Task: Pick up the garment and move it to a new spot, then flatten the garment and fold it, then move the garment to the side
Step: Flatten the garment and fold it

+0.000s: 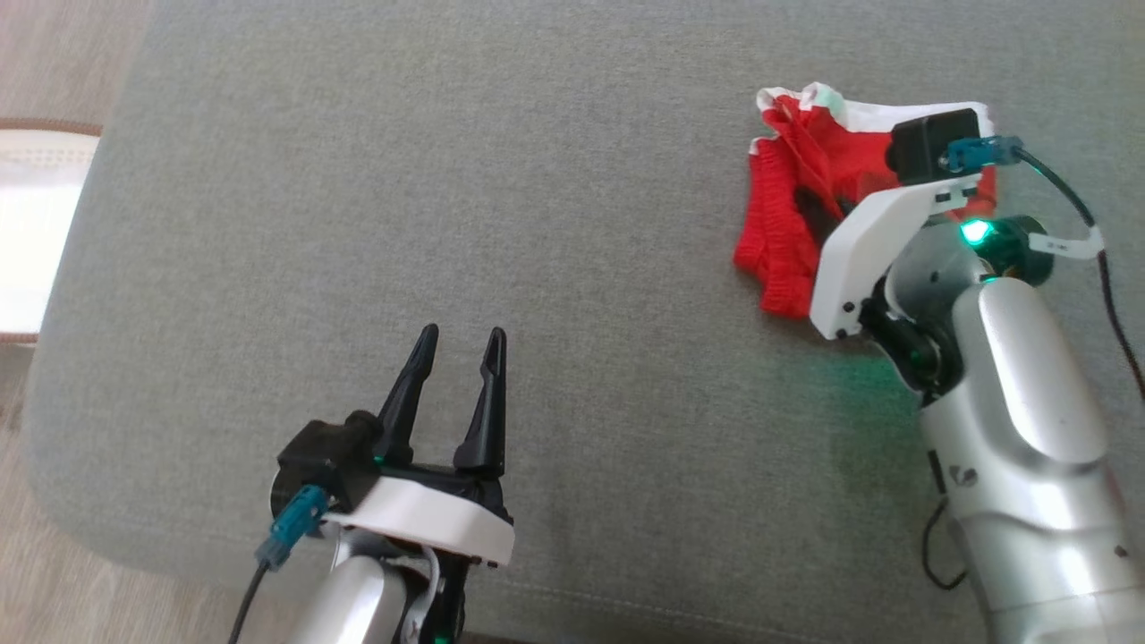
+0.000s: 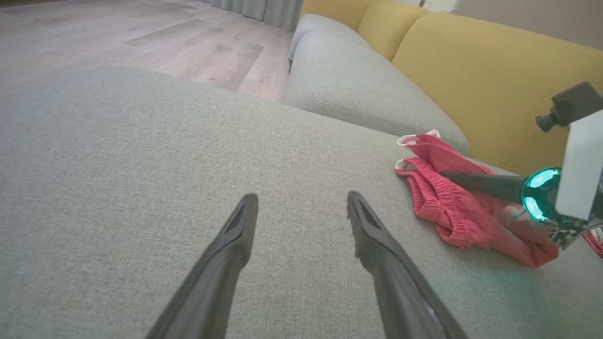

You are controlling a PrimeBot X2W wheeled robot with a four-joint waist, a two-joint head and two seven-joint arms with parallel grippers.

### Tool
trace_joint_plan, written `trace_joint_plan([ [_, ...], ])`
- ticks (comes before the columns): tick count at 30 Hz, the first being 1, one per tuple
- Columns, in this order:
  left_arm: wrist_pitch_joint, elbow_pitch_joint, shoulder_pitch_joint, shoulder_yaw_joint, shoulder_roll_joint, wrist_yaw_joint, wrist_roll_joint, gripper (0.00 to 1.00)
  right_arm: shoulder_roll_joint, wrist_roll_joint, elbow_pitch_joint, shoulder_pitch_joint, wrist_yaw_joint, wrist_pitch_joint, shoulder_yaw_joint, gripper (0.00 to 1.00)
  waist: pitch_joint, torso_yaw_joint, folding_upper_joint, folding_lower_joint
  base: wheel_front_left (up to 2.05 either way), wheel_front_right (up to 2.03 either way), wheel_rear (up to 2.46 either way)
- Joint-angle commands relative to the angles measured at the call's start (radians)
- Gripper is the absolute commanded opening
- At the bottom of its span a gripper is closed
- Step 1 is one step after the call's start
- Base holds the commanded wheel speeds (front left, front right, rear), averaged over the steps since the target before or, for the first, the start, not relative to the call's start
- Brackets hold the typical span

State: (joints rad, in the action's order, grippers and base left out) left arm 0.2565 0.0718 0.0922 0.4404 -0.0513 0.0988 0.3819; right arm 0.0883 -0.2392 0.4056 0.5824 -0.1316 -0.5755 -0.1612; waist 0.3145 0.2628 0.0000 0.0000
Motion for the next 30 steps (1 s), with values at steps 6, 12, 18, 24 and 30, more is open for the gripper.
trace_joint_plan([
  [6, 0.005, -0.012, 0.009, -0.041, 0.001, 0.002, -0.004, 1.0, -0.037, -0.138, -0.066, 0.009, 0.001, 0.092, -0.071, 1.0, -0.034, -0.046, 0.0, 0.0, 0.0, 0.0, 0.0],
  [12, 0.005, -0.005, -0.017, -0.092, 0.001, -0.006, -0.031, 1.0, -0.024, -0.176, -0.182, -0.1, 0.001, 0.187, -0.07, 1.0, -0.092, -0.094, 0.0, 0.0, 0.0, 0.0, 0.0],
  [18, 0.005, -0.022, -0.073, -0.155, 0.001, -0.014, -0.057, 1.0, 0.055, -0.073, -0.28, -0.254, 0.001, 0.335, 0.0, 1.0, -0.144, -0.14, 0.0, 0.0, 0.0, 0.0, 0.0],
  [24, 0.005, -0.013, -0.128, -0.203, 0.001, -0.031, -0.088, 1.0, 0.111, -0.01, -0.272, -0.385, 0.001, 0.477, 0.093, 1.0, -0.195, -0.158, 0.0, 0.0, 0.0, 0.0, 0.0],
  [30, 0.005, -0.003, -0.159, -0.24, 0.001, -0.057, -0.11, 1.0, 0.115, 0.012, -0.24, -0.44, 0.001, 0.578, 0.145, 1.0, -0.222, -0.164, 0.0, 0.0, 0.0, 0.0, 0.0],
])
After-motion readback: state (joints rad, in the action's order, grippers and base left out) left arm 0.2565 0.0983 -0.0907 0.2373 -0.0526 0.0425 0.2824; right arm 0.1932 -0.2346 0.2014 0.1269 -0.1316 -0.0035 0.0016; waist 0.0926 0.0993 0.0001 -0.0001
